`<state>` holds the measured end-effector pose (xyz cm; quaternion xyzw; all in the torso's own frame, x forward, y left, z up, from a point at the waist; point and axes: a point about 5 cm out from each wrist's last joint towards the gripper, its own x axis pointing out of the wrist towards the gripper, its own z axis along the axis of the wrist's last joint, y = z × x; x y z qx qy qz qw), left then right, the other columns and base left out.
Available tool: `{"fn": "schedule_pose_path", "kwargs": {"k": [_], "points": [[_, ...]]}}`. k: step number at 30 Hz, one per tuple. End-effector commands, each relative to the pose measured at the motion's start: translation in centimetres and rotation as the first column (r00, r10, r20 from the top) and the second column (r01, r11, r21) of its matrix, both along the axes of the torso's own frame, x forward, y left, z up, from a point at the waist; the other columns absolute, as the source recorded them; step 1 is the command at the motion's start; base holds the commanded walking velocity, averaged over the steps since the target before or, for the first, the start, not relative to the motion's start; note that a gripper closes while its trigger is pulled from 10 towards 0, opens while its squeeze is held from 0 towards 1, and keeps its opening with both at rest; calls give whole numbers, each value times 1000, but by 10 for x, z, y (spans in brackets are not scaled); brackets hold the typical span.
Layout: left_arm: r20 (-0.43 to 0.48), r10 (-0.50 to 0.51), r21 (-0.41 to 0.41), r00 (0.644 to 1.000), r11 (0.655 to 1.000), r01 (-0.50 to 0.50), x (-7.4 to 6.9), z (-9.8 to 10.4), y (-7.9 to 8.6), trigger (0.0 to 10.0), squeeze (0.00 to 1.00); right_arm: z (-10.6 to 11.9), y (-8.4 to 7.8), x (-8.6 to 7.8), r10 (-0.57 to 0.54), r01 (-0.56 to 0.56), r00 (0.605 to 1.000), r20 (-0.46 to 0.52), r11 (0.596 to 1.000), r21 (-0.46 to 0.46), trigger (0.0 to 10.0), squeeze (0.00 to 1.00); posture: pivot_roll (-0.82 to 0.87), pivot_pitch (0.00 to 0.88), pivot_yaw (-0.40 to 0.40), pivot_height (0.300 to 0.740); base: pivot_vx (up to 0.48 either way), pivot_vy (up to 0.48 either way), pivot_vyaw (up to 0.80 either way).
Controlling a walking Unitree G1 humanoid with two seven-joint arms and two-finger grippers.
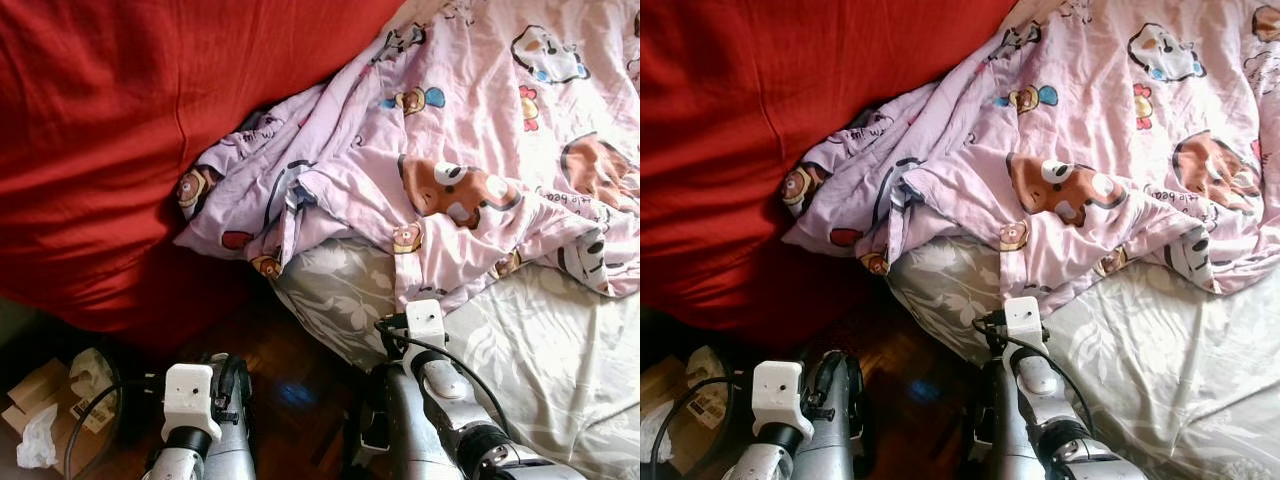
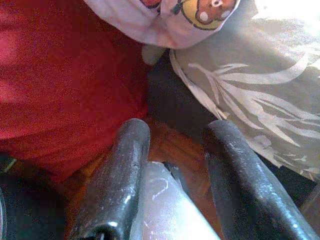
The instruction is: Clean up the room
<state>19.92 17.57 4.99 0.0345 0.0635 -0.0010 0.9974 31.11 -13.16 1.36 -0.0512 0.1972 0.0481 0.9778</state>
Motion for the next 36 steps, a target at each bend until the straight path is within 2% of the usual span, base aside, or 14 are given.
{"fn": "schedule_pose_path", "kwargs": {"k": [1, 6, 19, 32, 36], "points": [[-45, 18, -7, 999, 1000, -18, -10, -7, 0, 10000, 0, -8, -3, -7, -10, 10, 999, -30, 1000, -5, 0, 0, 200, 461, -101, 607, 0, 0, 0], [-57, 23, -8, 998, 1000, -23, -11, -9, 1, 10000, 0, -8, -4, -7, -16, 16, 1000, -27, 1000, -7, 0, 0, 200, 461, -101, 607, 0, 0, 0], [-115, 44, -12, 992, 999, -46, -20, -22, 1, 10000, 0, -24, -14, -24, -46, 42, 996, -75, 998, -48, 0, 0, 204, 448, -101, 607, 0, 0, 0], [-113, 50, -12, 992, 999, -51, -18, -23, 0, 10000, 0, -25, -16, -24, -76, 72, 994, -81, 996, -49, 0, 0, 214, 429, -97, 607, 0, 0, 0], [-115, 49, -9, 992, 999, -51, -13, -25, 2, 10000, 0, -22, -16, -22, -104, 102, 992, -76, 995, -18, 0, 0, 210, 405, -91, 607, 0, 0, 0]]}}
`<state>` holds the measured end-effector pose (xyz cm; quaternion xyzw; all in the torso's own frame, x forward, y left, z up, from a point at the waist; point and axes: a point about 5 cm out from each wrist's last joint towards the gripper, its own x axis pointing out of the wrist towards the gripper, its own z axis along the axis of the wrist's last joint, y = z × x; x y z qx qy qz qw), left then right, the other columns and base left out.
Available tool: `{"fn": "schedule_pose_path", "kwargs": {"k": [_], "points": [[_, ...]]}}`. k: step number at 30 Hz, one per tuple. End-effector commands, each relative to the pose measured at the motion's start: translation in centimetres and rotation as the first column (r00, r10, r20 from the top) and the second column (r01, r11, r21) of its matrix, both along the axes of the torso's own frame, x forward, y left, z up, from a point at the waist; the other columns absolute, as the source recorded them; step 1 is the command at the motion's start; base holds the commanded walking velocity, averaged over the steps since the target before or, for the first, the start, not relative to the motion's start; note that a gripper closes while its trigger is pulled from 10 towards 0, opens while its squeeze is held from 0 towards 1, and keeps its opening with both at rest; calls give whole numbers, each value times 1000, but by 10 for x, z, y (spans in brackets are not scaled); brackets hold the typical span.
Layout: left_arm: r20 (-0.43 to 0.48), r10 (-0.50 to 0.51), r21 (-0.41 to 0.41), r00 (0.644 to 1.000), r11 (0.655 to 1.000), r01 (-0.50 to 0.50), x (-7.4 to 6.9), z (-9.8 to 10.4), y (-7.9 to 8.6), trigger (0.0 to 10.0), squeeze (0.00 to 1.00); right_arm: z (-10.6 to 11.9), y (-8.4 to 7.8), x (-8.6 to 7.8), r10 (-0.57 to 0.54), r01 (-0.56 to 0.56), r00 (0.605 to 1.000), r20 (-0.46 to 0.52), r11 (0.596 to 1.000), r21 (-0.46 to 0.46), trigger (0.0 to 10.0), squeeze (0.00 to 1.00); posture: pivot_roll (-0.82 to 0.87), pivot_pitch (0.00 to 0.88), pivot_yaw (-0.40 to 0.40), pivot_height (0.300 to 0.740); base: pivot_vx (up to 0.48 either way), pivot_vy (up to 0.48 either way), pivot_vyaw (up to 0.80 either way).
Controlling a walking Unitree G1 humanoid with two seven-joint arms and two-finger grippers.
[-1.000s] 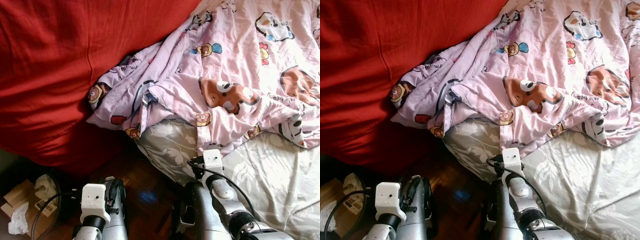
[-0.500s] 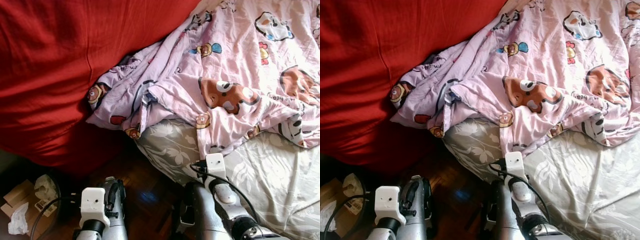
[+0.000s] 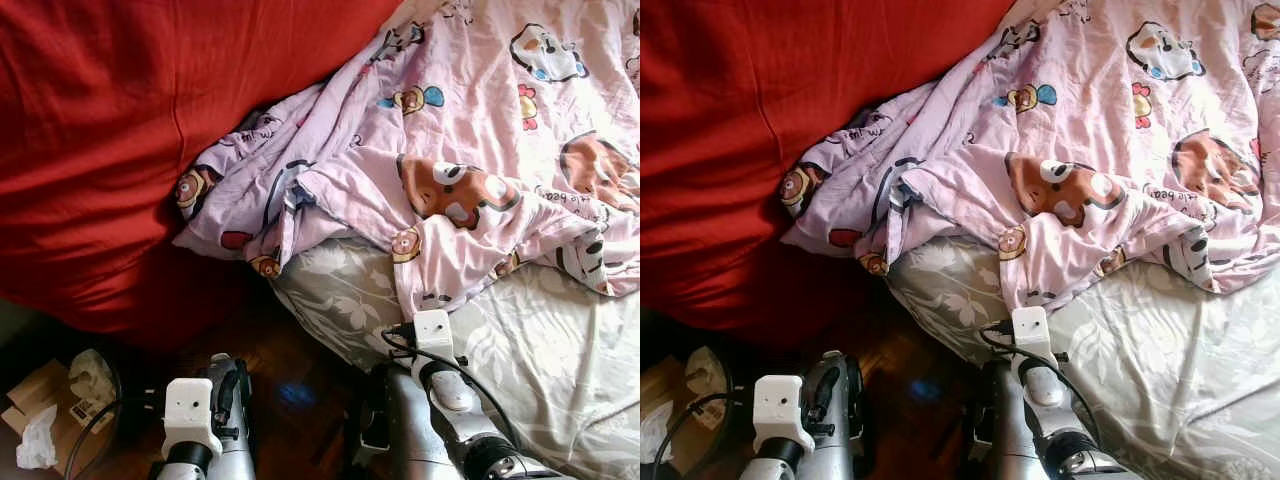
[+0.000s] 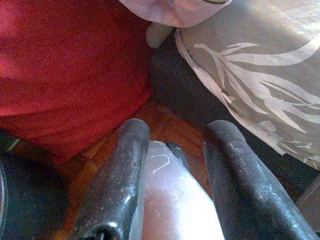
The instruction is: Clean up the room
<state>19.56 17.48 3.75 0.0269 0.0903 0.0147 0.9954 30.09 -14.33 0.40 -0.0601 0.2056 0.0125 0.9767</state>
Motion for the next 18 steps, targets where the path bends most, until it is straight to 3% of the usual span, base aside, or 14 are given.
{"fn": "schedule_pose_path", "kwargs": {"k": [1, 8, 13, 15, 16, 18], "points": [[-64, 16, 3, 998, 1000, -16, -6, -14, 3, 10000, 0, -12, -5, -11, -51, 53, 997, -64, 998, 34, 0, 0, 207, 391, -91, 607, 0, 0, 0], [-45, 18, 14, 999, 1000, -17, 9, -14, 7, 10000, 0, -8, -12, -7, -62, 64, 997, -41, 997, 51, 0, 0, 197, 333, -90, 607, 0, 0, 0], [-30, 46, 33, 999, 998, -45, 26, -17, 15, 10000, 0, -3, -35, -9, -141, 136, 990, 31, 983, 127, 0, 0, 164, 244, -77, 607, 0, 0, 0], [-31, 42, 33, 999, 999, -41, 28, -17, 16, 10000, 0, -2, -36, -9, -146, 139, 988, 42, 980, 139, 0, 0, 163, 239, -76, 607, 0, 0, 0], [-27, 36, 32, 999, 999, -35, 31, -16, 16, 10000, 0, 0, -40, -10, -159, 147, 985, 66, 977, 154, 10000, 0, 159, 229, -71, 607, 0, 0, 0], [-16, 29, 33, 999, 999, -29, 36, -14, 16, 10000, 0, 2, -45, -12, -183, 163, 977, 106, 971, 175, 10000, 0, 153, 225, -68, 607, 0, 0, 0]]}}
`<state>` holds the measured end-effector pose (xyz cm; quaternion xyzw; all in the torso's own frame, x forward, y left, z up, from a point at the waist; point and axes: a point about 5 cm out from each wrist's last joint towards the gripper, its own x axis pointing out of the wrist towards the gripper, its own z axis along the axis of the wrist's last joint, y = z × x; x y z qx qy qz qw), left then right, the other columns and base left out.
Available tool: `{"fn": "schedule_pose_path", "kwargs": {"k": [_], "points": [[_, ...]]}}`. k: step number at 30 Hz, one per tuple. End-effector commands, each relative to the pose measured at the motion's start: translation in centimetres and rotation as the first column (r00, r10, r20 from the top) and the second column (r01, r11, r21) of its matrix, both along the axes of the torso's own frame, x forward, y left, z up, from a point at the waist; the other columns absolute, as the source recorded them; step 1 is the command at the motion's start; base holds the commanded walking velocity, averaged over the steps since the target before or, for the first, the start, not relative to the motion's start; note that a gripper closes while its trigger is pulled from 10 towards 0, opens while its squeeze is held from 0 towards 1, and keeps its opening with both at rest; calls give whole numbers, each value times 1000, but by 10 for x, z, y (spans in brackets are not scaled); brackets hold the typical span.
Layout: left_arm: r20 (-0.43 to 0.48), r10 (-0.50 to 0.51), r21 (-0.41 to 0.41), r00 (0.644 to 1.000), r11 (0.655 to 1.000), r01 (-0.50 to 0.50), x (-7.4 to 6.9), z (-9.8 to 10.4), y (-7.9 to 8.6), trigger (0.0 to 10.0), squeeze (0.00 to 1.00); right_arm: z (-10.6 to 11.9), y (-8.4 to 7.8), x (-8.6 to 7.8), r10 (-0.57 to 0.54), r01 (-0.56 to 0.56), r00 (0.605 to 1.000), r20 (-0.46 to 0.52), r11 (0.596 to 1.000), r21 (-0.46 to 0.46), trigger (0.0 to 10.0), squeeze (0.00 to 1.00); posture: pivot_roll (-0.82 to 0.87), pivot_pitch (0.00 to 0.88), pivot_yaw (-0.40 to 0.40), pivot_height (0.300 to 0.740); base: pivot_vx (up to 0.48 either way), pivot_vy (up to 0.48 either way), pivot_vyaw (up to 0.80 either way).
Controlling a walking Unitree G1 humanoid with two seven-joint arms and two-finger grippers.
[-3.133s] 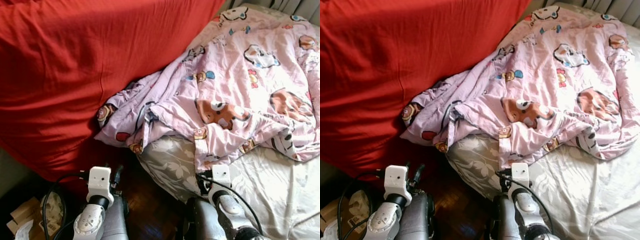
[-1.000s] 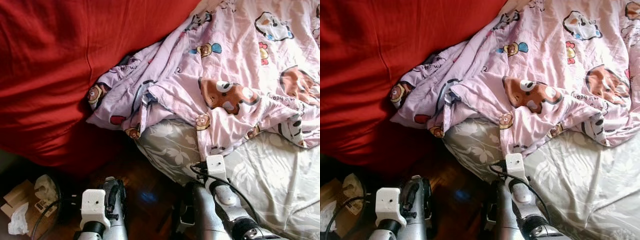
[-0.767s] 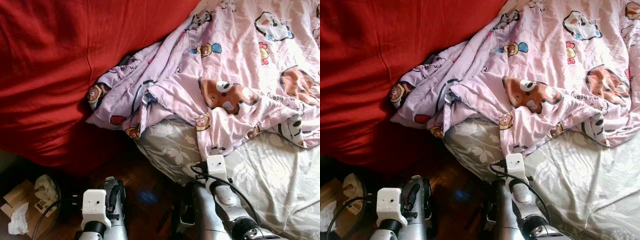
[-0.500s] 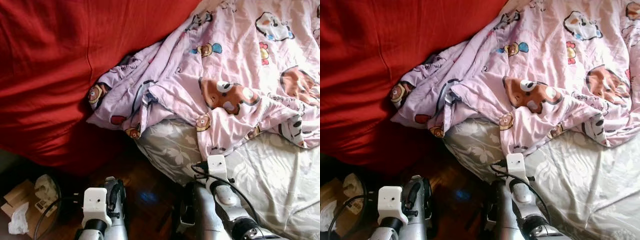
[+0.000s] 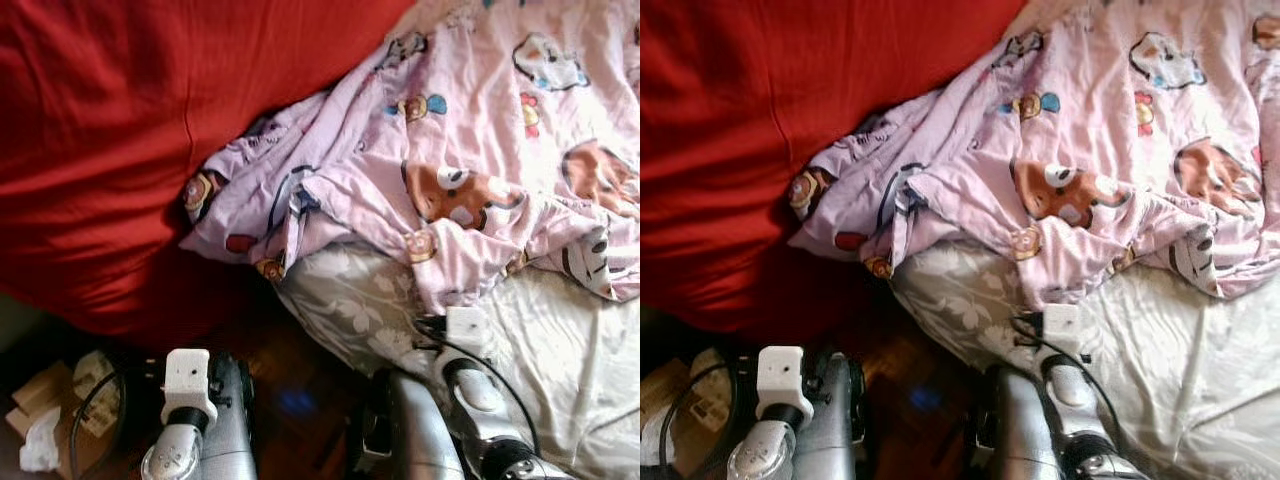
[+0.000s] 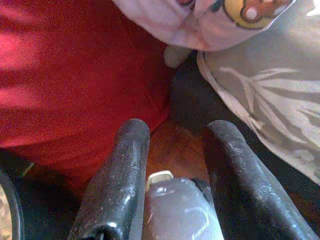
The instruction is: Clean up the room
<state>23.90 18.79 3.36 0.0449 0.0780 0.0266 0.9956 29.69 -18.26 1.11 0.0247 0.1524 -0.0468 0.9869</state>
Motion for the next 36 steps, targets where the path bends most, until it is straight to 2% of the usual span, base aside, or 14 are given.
{"fn": "schedule_pose_path", "kwargs": {"k": [1, 6, 10, 12, 16, 17, 20, 24, 32, 36], "points": [[-35, 8, -4, 999, 1000, -8, -5, -9, 4, 10000, 0, -4, -8, -10, -41, 40, 999, 29, 999, 24, 10000, 0, 148, 221, -63, 607, 0, 0, 0], [-14, 4, 3, 1000, 1000, -4, 1, -4, 7, 10000, 0, 0, -16, -17, -101, 93, 990, 102, 992, 87, 10000, 0, 142, 213, -45, 607, 0, 0, 0], [-10, -3, 8, 1000, 1000, 3, 1, -5, 8, 10000, 0, -4, -17, -21, -145, 135, 987, 65, 982, 134, 10000, 0, 142, 201, -38, 607, 0, 0, 0], [-15, -7, 10, 1000, 1000, 7, 1, -7, 9, 10000, 0, -3, -12, -20, -131, 115, 988, 83, 978, 176, 10000, 0, 139, 185, -31, 617, 0, 0, 0], [-23, -10, 13, 1000, 1000, 11, 2, -10, 10, 10000, 0, -4, -3, -20, -74, 58, 994, 82, 981, 184, 10000, 0, 134, 173, -29, 637, 0, 0, 0], [-28, -12, 11, 1000, 1000, 12, 2, -12, 10, 10000, 0, -8, -2, -20, -63, 55, 997, 46, 985, 166, 10000, 0, 129, 161, -25, 647, 0, 0, 0], [-35, -14, 10, 999, 1000, 14, 2, -14, 9, 10000, 0, -8, -3, -19, -68, 60, 997, 39, 983, 176, 10000, 0, 134, 152, -24, 657, 0, 0, 0], [-77, 30, -38, 997, 999, -33, 0, -25, 15, 10000, 0, -2, -5, -13, -85, 74, 995, 53, 980, 183, 10000, 0, 134, 117, -29, 682, 0, 0, 0], [-165, 57, -77, 985, 995, -71, -5, -44, 23, 10000, 0, -4, -10, -18, -84, 75, 995, 51, 986, 146, 10000, 0, 134, 64, -37, 732, 0, 0, 0], [-179, 56, -73, 982, 995, -70, -6, -47, 24, 10000, 0, -5, -11, -19, -86, 79, 995, 47, 987, 143, 10000, 0, 131, 62, -38, 740, 0, 0, 0]]}}
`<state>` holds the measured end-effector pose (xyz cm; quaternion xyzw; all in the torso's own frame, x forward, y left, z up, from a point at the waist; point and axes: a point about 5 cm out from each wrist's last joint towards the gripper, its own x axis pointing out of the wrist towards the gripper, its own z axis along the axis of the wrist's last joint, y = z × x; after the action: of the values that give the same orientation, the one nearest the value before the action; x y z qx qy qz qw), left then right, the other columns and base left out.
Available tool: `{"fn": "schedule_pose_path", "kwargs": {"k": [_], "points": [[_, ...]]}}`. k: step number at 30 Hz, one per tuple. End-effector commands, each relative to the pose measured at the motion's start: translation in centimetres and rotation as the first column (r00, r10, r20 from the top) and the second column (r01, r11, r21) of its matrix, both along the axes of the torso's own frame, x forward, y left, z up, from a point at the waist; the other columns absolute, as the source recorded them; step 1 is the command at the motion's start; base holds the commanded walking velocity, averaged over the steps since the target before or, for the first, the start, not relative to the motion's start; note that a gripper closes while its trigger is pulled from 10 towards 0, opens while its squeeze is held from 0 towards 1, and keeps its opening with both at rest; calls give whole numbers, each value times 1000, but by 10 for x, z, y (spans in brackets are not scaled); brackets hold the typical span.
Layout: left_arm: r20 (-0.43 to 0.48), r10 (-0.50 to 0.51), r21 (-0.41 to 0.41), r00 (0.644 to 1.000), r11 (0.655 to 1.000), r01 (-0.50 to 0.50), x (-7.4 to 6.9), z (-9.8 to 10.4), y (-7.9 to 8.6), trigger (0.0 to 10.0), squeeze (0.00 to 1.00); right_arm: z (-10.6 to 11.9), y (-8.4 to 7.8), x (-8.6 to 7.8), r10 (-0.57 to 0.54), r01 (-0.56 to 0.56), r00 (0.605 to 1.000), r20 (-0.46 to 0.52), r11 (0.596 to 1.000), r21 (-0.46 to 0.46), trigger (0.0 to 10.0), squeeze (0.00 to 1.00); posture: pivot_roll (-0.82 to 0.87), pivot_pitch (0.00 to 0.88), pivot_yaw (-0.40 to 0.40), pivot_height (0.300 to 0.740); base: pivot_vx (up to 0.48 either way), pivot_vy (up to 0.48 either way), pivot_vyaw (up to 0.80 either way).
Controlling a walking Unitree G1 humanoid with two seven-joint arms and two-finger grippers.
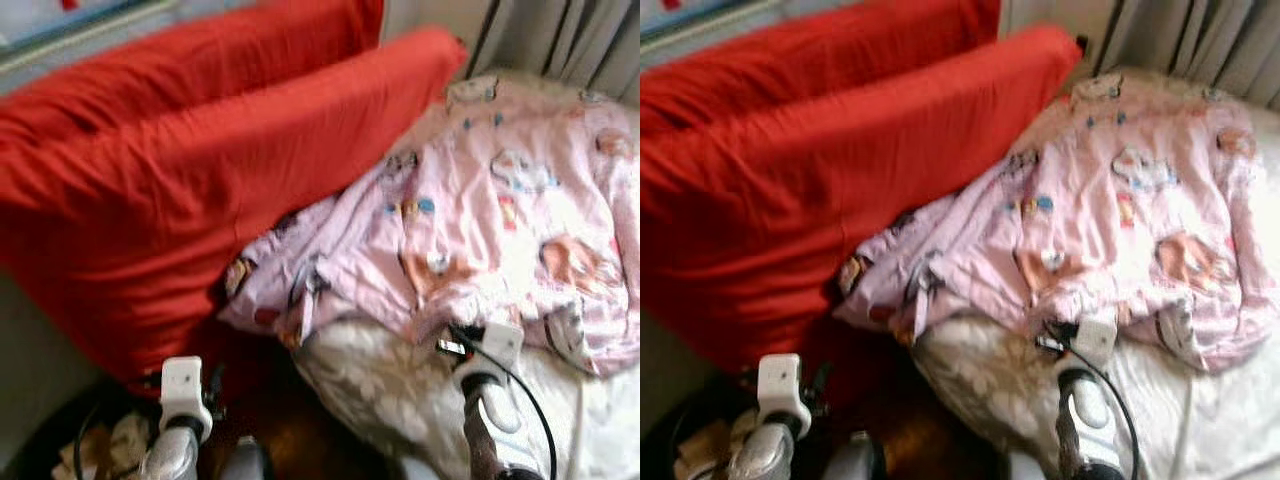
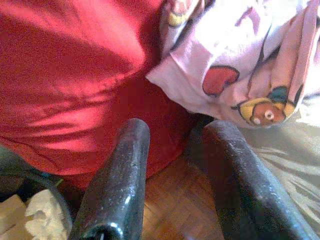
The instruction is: Clean up the room
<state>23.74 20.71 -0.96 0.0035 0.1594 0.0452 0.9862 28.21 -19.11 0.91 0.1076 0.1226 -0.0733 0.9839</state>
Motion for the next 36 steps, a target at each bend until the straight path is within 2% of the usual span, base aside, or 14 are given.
{"fn": "schedule_pose_path", "kwargs": {"k": [1, 7, 12, 17, 20, 23, 25, 29, 33, 36], "points": [[-47, 11, 5, 999, 1000, -11, -7, -9, 5, 10000, 0, -4, -3, -5, -5, 5, 1000, -12, 1000, -11, 10000, 0, 129, 57, -38, 740, 0, 0, 0], [-169, 42, 1, 985, 999, -42, -26, -31, 8, 10000, 0, -1, -1, -4, -26, 26, 1000, 13, 1000, 15, 10000, 0, 118, 45, -36, 740, 0, 0, 0], [-302, 93, -15, 949, 995, -103, -48, -51, 14, 10000, 0, -2, -1, -5, -27, 27, 1000, 10, 1000, 7, 10000, 0, 123, 32, -38, 740, 0, 0, 0], [-362, 103, -18, 927, 993, -117, -56, -58, 16, 10000, 0, -3, -1, -6, -24, 24, 1000, 5, 1000, 1, 10000, 0, 126, 30, -37, 740, 0, 0, 0], [-421, 102, -37, 901, 991, -130, -65, -65, 16, 10000, 0, -4, 2, -5, -20, 20, 1000, -4, 1000, -18, 10000, 0, 125, 38, -38, 740, 0, 0, 0], [-437, 93, -42, 894, 991, -123, -69, -68, 13, 10000, 0, -2, 5, -3, -12, 12, 1000, 2, 1000, -18, 10000, 0, 133, 70, -45, 740, 0, 0, 0], [-445, 128, -41, 886, 986, -163, -73, -69, 17, 10000, 0, 0, 7, -2, -5, 5, 1000, 8, 999, -35, 10000, 0, 129, 80, -42, 740, 0, 0, 0], [-461, 128, -34, 878, 986, -162, -78, -72, 18, 10000, 0, 1, 7, -1, -9, 10, 1000, 15, 999, -38, 10000, 0, 124, 95, -45, 740, 0, 0, 0], [-475, 127, -34, 871, 986, -162, -84, -74, 18, 10000, 0, 7, 3, 0, -6, 12, 999, 49, 992, -123, 10000, 0, 120, 103, -47, 740, -120, 0, 0], [-476, 139, -35, 868, 984, -176, -85, -75, 18, 10000, 0, 11, -1, 0, -16, 27, 997, 76, 988, -152, 10000, 0, 118, 108, -47, 740, -240, 0, 0]]}}
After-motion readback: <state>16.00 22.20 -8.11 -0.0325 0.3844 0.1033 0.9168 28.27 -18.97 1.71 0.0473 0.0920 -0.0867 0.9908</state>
